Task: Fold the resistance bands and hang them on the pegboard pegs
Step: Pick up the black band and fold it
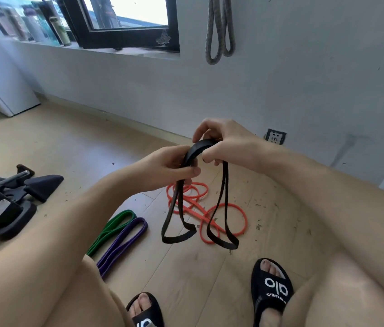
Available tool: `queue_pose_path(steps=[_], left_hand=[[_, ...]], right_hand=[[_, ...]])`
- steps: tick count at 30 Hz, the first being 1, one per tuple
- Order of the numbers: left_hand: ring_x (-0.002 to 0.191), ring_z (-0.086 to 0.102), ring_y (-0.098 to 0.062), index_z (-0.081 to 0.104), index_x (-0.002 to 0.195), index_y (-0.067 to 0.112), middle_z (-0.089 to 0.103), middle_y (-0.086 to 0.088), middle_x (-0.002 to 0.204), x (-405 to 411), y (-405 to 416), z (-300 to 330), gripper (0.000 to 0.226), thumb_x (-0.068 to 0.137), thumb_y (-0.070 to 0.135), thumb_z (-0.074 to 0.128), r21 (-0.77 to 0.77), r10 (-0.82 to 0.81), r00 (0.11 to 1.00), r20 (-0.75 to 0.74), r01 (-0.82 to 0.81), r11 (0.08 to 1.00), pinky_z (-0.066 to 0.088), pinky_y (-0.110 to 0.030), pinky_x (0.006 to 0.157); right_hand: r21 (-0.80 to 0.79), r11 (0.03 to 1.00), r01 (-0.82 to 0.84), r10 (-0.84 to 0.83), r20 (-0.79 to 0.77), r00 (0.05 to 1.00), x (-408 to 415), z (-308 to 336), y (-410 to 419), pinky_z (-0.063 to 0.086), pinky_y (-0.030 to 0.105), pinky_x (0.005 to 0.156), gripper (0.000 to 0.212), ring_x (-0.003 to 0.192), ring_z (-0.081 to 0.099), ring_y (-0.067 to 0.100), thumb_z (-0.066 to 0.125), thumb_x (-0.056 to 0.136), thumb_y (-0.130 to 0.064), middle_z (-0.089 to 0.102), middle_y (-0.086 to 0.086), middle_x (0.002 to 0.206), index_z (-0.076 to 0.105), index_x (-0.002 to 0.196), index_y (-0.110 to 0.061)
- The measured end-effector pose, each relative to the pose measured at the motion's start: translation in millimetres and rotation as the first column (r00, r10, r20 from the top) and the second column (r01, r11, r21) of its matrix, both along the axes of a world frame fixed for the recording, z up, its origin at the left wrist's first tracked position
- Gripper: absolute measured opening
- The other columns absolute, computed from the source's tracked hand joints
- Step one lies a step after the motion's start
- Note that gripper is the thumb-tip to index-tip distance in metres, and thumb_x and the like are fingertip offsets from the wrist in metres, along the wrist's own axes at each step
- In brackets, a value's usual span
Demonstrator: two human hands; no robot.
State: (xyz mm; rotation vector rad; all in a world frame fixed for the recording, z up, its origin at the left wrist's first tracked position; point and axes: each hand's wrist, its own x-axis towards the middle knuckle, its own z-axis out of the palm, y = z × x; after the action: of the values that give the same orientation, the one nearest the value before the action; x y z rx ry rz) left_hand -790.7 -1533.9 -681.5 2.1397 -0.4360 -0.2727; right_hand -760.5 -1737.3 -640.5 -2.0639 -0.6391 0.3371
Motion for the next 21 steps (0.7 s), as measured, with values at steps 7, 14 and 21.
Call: queue_pose_path(steps=[7, 14, 21], left_hand=[[0.092, 0.066, -0.015, 0.065, 0.112, 0.011, 0.064, -0.003, 0.097, 0.2, -5.0, -7.1, 0.019, 0.094, 0.01, 0.072, -0.149, 0.013, 0.997, -0.082, -0.025, 0.989, 0.055, -0.035, 0.091], [0.099, 0.067, -0.013, 0.063, 0.114, 0.014, 0.07, -0.002, 0.098, -1.1, -15.0, -13.0, 0.039, 0.08, 0.022, 0.08, -0.241, -0.026, 0.969, -0.247, -0.035, 0.97, 0.049, -0.032, 0.097], [0.11, 0.069, -0.023, 0.071, 0.113, 0.013, 0.073, -0.005, 0.115, -3.9, -28.8, -15.0, 0.044, 0.076, 0.032, 0.085, -0.196, 0.045, 0.99, -0.135, -0.071, 0.978, 0.051, -0.05, 0.106]], right_hand=[[0.124, 0.992, 0.02, -0.007, -0.1, 0.995, -3.9, 1.0, 7.8, 0.049, 0.027, 0.066, 0.019, 0.07, 0.056, 0.012, 0.067, 0.091, -0.017, 0.065, 0.006, 0.086, 0.065, 0.109, -0.011], [0.235, 0.96, 0.151, -0.121, -0.139, 0.983, -4.7, -1.2, 20.3, 0.045, 0.031, 0.062, 0.019, 0.06, 0.051, 0.014, 0.067, 0.096, -0.024, 0.058, 0.002, 0.071, 0.067, 0.106, -0.007], [0.303, 0.935, 0.187, -0.131, -0.196, 0.972, -7.0, -1.9, 24.1, 0.044, 0.039, 0.065, 0.011, 0.059, 0.047, 0.016, 0.067, 0.093, -0.012, 0.052, 0.004, 0.066, 0.066, 0.102, -0.007]])
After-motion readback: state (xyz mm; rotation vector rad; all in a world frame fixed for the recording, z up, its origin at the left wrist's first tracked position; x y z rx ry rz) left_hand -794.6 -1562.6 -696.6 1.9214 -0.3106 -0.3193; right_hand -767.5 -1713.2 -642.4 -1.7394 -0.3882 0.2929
